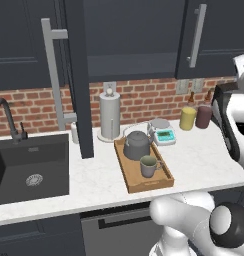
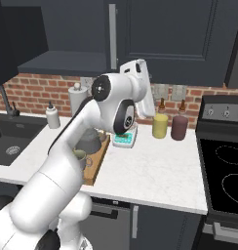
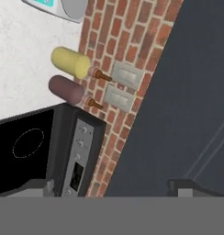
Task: Pick the kettle from the counter and place it on the tray. Then pick the mug from the cabinet and place it on the tray. Then close the cabinet doors.
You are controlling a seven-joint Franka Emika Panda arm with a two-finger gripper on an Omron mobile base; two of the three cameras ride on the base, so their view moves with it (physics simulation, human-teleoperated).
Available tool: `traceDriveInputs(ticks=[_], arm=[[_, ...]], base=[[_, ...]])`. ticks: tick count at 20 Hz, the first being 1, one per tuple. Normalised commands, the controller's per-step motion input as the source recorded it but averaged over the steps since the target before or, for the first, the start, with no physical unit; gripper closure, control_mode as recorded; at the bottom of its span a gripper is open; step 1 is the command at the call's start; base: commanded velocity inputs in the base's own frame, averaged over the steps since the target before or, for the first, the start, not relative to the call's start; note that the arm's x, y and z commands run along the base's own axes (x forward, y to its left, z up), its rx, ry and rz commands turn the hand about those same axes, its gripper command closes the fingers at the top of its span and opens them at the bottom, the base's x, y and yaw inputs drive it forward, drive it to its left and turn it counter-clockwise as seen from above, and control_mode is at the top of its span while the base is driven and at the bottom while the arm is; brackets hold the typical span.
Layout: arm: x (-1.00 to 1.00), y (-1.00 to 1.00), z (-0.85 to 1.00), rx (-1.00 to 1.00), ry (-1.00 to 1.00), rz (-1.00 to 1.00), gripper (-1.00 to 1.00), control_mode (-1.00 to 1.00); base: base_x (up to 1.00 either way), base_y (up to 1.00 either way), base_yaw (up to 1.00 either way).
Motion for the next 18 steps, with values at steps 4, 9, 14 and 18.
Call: traceDriveInputs(ticks=[4,9,14,18], arm=[[-0.3,0.09,-0.27,0.0,0.11,-0.04,-1.0,-1.0],[-0.08,0.13,-0.23,0.0,0.1,0.0,-1.0,-1.0],[-0.14,0.04,-0.15,0.0,0.09,0.0,-1.0,-1.0],[-0.16,0.0,-0.11,0.0,0.06,0.0,-1.0,-1.0]], base=[[0.0,0.0,0.0],[0.0,0.0,0.0],[0.0,0.0,0.0],[0.0,0.0,0.0]])
